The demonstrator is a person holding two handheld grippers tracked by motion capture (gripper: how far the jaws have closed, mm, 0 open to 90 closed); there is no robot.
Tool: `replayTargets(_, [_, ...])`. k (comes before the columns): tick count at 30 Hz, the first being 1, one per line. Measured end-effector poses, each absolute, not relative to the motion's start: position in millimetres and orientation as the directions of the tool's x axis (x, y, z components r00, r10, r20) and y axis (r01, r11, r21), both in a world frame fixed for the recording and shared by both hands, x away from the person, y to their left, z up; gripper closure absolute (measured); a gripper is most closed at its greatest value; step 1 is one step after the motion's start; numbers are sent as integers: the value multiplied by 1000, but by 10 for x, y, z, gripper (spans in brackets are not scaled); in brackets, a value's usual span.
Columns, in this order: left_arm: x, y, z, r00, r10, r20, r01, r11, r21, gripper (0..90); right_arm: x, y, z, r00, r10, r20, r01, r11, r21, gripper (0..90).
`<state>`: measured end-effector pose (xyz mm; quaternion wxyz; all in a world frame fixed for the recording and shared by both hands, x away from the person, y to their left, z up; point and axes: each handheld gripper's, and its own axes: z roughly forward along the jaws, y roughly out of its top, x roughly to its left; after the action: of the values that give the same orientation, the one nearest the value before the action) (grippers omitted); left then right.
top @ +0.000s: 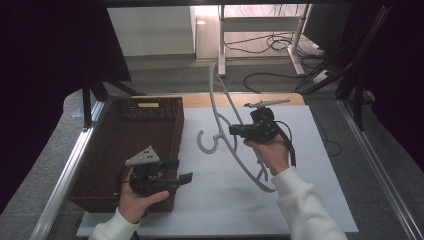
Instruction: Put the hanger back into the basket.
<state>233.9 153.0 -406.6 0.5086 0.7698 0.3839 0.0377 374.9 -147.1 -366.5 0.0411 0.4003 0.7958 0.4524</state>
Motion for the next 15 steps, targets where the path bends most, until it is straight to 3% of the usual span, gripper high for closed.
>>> replayTargets(15, [2555,984,-4159,723,562,-403,590,-198,783,342,3769,-1468,-3680,-666,658,351,612,213,762,813])
